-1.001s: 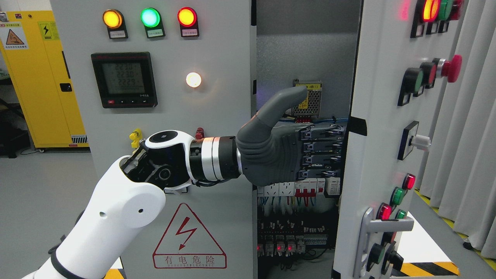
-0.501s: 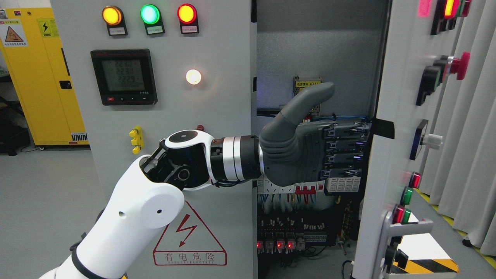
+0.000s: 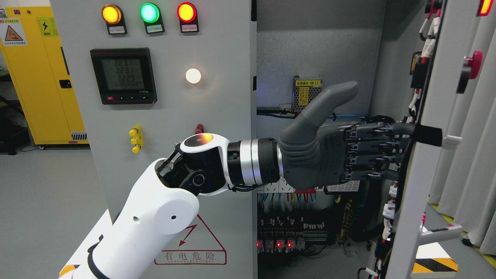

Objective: Open door with both hands
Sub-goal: 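Push the ajar door outward with the left hand to swing it wide, then withdraw the left hand from the opened door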

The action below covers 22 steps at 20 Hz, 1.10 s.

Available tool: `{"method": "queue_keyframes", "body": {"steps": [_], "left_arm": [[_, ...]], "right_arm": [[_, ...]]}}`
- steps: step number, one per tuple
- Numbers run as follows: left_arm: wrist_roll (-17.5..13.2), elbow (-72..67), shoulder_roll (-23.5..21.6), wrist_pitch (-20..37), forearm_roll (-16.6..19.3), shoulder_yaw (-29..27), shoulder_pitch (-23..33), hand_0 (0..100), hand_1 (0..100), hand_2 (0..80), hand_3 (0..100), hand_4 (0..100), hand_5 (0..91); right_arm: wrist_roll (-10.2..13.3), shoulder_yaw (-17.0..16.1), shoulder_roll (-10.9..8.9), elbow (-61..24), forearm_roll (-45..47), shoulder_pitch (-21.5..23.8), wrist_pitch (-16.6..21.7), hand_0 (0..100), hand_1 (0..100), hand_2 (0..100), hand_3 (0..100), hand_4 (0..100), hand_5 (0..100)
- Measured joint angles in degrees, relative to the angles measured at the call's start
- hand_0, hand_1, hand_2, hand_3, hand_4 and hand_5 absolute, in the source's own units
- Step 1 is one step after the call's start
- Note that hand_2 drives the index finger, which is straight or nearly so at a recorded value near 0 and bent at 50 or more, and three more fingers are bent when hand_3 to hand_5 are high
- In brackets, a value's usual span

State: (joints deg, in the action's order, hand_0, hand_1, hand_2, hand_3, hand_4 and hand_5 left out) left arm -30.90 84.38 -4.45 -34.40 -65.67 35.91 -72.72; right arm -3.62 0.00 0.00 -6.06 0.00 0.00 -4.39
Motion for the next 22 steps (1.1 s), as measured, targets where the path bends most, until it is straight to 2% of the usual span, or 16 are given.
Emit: {"method": "queue_keyframes", "body": {"steps": [9, 11, 15, 22], "left_arm": [[2.26, 0.49, 5.9, -0.16, 0.1, 0.21, 0.29, 0, 0, 0.0, 0, 0, 0.0], [4.04, 0.57, 7.19, -0.16, 0.16, 0.25, 0.38, 0, 0, 0.0, 0, 0, 0.0], [9.5, 0.66, 9.51, 0.15, 0.23, 0.59, 0.48, 0, 0, 0.0, 0, 0, 0.0], [11.65, 0.8, 12.04, 0.78, -0.53, 2.25, 0.32, 0, 0, 0.0, 0, 0, 0.0]], "right_arm": [[0.0, 0.0, 0.0, 0.0, 0.0, 0.0, 0.0, 22, 0, 0, 0, 0, 0], [-0.01, 0.0, 0.0, 0.01, 0.0, 0.0, 0.0, 22, 0, 0, 0, 0, 0], [0.0, 0.0, 0.0, 0.0, 0.0, 0.0, 0.0, 22, 0, 0, 0, 0, 0], [0.0, 0.0, 0.0, 0.0, 0.0, 0.0, 0.01, 22, 0, 0, 0, 0, 0]]}}
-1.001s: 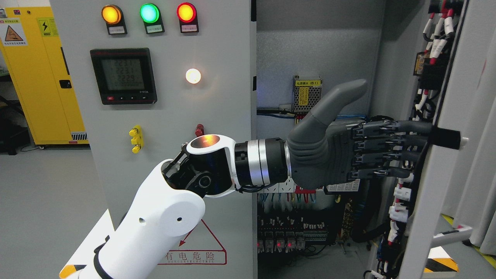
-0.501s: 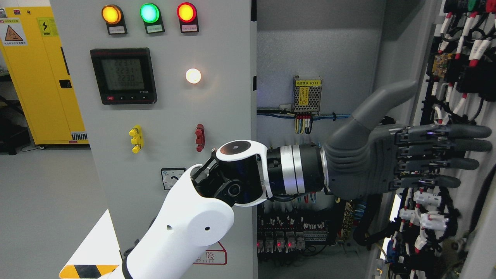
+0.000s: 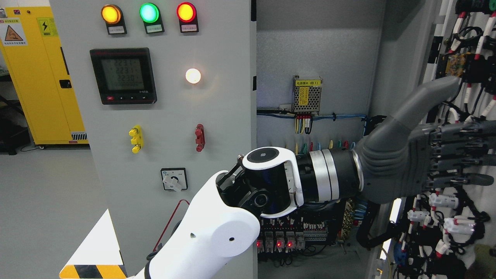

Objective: Open door with both hands
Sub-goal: 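Withdraw the left hand from the opened door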

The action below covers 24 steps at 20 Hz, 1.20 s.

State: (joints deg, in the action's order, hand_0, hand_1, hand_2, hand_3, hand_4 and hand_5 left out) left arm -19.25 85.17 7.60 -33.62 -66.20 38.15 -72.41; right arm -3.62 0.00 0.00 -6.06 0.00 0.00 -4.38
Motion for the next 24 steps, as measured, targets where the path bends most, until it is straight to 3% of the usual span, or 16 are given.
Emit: {"method": "queue_keyframes", "body": {"steps": [13, 24], "left_arm": [[0.16, -0.21, 2.07, 6.45, -1.7, 6.46, -1.99, 0, 0, 0.0, 0, 0, 0.0], [3.56, -0.43, 2.58, 7.41, -1.55, 9.56, -2.68, 0, 0, 0.0, 0, 0, 0.0]], "right_arm": [[0.0, 0.0, 0.0, 0.0, 0.0, 0.0, 0.02, 22, 0, 0, 0, 0, 0], [0.0, 0.0, 0.0, -0.03, 0.0, 0.0, 0.06, 22, 0, 0, 0, 0, 0]]}}
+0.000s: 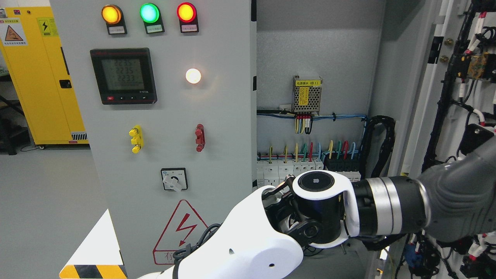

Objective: Open door with both hands
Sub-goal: 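Withdraw the left hand from the opened door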

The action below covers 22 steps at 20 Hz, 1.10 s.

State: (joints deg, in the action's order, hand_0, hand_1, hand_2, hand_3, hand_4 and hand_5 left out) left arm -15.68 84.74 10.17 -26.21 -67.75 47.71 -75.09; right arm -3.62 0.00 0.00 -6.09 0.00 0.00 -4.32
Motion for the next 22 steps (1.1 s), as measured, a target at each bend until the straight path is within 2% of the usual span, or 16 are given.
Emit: {"method": "queue_keyframes", "body": {"steps": [7, 10, 12, 15, 18, 20, 22], "left_arm": [[-0.17, 0.38, -1.62, -2.81, -0.02, -4.07, 1.06, 0, 0, 0.0, 0, 0, 0.0], [-1.97, 1.25, -3.37, -3.89, -0.16, -6.22, 3.03, 0, 0, 0.0, 0, 0, 0.0], [-4.48, 2.3, -4.92, -4.43, -0.2, -7.4, 5.07, 0, 0, 0.0, 0, 0, 0.0], [-7.14, 4.38, -7.93, -4.79, -0.05, -8.8, 9.68, 0, 0, 0.0, 0, 0, 0.0], [-7.63, 6.4, -11.25, -4.96, 1.1, -9.79, 15.84, 0, 0, 0.0, 0, 0, 0.0], [-7.68, 7.87, -13.39, -4.62, 3.82, -10.35, 21.36, 0, 0, 0.0, 0, 0, 0.0], [-7.79, 9.06, -15.09, -2.93, 8.37, -10.79, 27.42, 0, 0, 0.0, 0, 0, 0.0]], "right_arm": [[0.0, 0.0, 0.0, 0.0, 0.0, 0.0, 0.0, 22, 0, 0, 0, 0, 0], [0.0, 0.0, 0.0, 0.01, 0.0, 0.0, -0.01, 22, 0, 0, 0, 0, 0], [0.0, 0.0, 0.0, 0.01, 0.0, 0.0, -0.03, 22, 0, 0, 0, 0, 0], [0.0, 0.0, 0.0, 0.01, 0.0, 0.0, -0.04, 22, 1, 0, 0, 0, 0], [0.0, 0.0, 0.0, 0.0, 0.0, 0.0, -0.04, 22, 1, 0, 0, 0, 0], [0.0, 0.0, 0.0, 0.0, 0.0, 0.0, -0.04, 22, 1, 0, 0, 0, 0], [0.0, 0.0, 0.0, 0.01, 0.0, 0.0, -0.04, 22, 1, 0, 0, 0, 0]]}}
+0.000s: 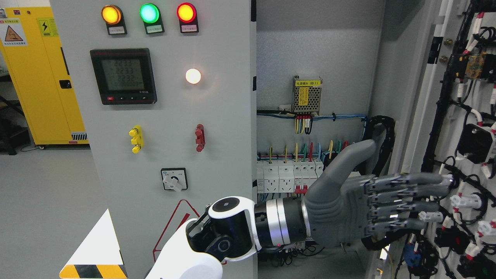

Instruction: Open door with both hands

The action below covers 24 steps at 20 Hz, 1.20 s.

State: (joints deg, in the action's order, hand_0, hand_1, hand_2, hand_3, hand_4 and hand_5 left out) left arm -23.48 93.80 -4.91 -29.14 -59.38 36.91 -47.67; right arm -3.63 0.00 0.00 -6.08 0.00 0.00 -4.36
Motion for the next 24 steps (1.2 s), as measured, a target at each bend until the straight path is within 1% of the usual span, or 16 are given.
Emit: {"method": "queue_keyframes", "body": {"steps": [2, 4, 6, 7, 9, 11, 13, 15, 18, 21, 24], "left_arm": [[0.17, 0.94, -1.45, 3.47, 5.92, -0.36, 7.39, 0, 0, 0.0, 0, 0, 0.0], [0.79, 1.59, -2.66, 8.23, 12.75, -0.75, 15.74, 0, 0, 0.0, 0, 0, 0.0], [1.26, 1.5, -3.69, 14.73, 19.61, -1.03, 24.43, 0, 0, 0.0, 0, 0, 0.0], [1.35, 1.12, -4.1, 18.85, 22.89, -1.19, 28.59, 0, 0, 0.0, 0, 0, 0.0], [1.43, -0.6, -4.82, 26.61, 28.06, -1.46, 36.63, 0, 0, 0.0, 0, 0, 0.0], [1.47, -3.25, -5.36, 33.2, 31.79, -1.98, 42.91, 0, 0, 0.0, 0, 0, 0.0], [1.5, -6.87, -5.68, 38.29, 34.29, -3.06, 48.0, 0, 0, 0.0, 0, 0, 0.0], [1.56, -11.72, -5.54, 42.33, 36.04, -4.77, 51.48, 0, 0, 0.0, 0, 0, 0.0], [1.69, -20.45, -4.07, 45.92, 37.71, -9.14, 54.65, 0, 0, 0.0, 0, 0, 0.0], [1.9, -31.83, -1.88, 46.86, 38.87, -15.19, 55.3, 0, 0, 0.0, 0, 0, 0.0], [1.54, -44.41, -0.3, 47.03, 39.86, -19.94, 52.73, 0, 0, 0.0, 0, 0, 0.0]], "right_arm": [[0.0, 0.0, 0.0, 0.0, 0.0, 0.0, 0.0, 22, 1, 0, 0, 0, 0], [0.0, 0.0, 0.0, 0.0, 0.0, 0.0, 0.0, 22, 1, 0, 0, 0, 0], [0.0, 0.0, 0.0, 0.0, 0.0, 0.0, 0.0, 22, 1, 0, 0, 0, 0], [0.0, 0.0, 0.0, 0.0, 0.0, 0.0, 0.0, 22, 1, 0, 0, 0, 0], [0.0, 0.0, 0.0, 0.0, 0.0, 0.0, 0.0, 22, 1, 0, 0, 0, 0], [0.0, 0.0, 0.0, 0.01, 0.0, 0.0, 0.0, 22, 1, 0, 0, 0, 0], [0.0, 0.0, 0.0, 0.01, 0.0, 0.0, 0.0, 22, 1, 0, 0, 0, 0], [0.0, 0.0, 0.0, 0.03, 0.0, 0.0, 0.0, 21, 1, 0, 0, 0, 0], [0.0, 0.0, 0.0, 0.05, 0.0, 0.0, 0.0, 21, 1, 0, 0, 0, 0], [0.0, 0.0, 0.0, 0.07, 0.0, 0.0, 0.0, 21, 1, 0, 0, 0, 0], [0.0, 0.0, 0.0, 0.04, 0.0, 0.0, 0.0, 21, 1, 0, 0, 0, 0]]}}
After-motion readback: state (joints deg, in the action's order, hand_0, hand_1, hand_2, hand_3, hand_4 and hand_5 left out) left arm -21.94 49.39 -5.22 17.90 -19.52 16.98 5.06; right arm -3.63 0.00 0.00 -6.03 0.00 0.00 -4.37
